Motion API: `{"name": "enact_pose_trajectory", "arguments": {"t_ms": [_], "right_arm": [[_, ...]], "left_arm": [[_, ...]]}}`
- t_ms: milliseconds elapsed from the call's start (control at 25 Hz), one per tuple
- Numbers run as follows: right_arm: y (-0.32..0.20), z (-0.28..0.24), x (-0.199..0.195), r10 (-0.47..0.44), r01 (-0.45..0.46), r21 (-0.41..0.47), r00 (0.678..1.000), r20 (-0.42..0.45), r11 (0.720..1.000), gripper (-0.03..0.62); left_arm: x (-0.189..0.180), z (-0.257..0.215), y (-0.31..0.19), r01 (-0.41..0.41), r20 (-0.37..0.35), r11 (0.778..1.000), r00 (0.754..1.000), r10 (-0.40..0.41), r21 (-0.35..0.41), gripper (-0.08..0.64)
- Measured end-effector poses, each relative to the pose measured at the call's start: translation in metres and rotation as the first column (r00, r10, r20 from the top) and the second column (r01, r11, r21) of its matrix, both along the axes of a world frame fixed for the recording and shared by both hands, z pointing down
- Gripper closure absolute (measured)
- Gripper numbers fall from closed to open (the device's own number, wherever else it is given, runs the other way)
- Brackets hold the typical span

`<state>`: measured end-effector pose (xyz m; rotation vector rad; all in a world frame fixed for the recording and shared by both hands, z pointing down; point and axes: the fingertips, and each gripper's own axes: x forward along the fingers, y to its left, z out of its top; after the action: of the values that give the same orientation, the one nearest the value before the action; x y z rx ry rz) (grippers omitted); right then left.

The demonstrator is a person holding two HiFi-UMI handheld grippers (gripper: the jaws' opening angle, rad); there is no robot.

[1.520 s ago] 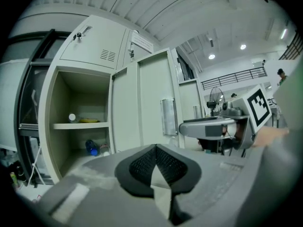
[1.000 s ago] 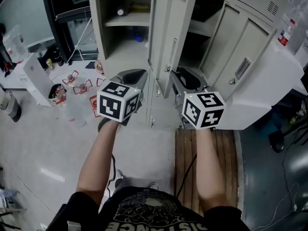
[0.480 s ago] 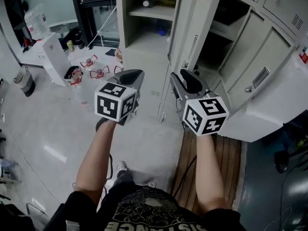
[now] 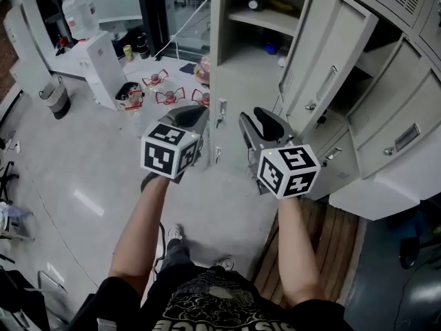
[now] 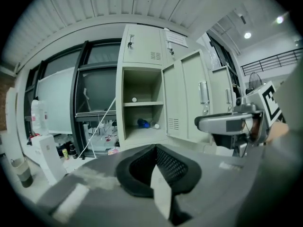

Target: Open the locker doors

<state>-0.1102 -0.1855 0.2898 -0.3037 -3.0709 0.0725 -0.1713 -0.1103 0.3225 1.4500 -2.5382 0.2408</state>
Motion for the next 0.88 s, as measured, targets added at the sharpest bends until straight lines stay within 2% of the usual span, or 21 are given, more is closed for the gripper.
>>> {"name": "enact_pose_trajectory", "arguments": {"t_ms": [120, 320, 480, 680, 880], "right_arm": [[0.014, 0.021, -0.027, -0.003, 0.003, -0.017, 1.000, -0.028, 1.000, 0.439], [0.032, 0.060, -0.073, 0.026, -0.028, -0.031, 0.997, -0.077, 0.999, 0.426], [0.038, 0.090, -0.106, 0.059, -0.063, -0.034, 0.992, -0.113, 0.997, 0.416], [0.023, 0.129, -0.146, 0.131, -0.139, -0.057, 0.983, -0.125, 0.989, 0.411], [0.008, 0.178, -0.182, 0.190, -0.204, -0.087, 0.970, -0.151, 0.975, 0.408]], "left_arm": [[-0.021, 0.014, 0.012, -0.003, 0.011, 1.000, 1.000, 0.003, -0.029, 0.557], [-0.060, 0.040, 0.023, -0.030, -0.027, 0.999, 0.999, 0.029, -0.014, 0.557], [-0.090, 0.059, 0.027, -0.062, -0.014, 0.997, 0.998, 0.061, -0.046, 0.557], [-0.134, 0.081, 0.017, -0.096, 0.024, 0.993, 0.995, 0.098, -0.066, 0.557], [-0.165, 0.111, 0.002, -0.131, -0.004, 0.990, 0.991, 0.131, -0.054, 0.557]]}}
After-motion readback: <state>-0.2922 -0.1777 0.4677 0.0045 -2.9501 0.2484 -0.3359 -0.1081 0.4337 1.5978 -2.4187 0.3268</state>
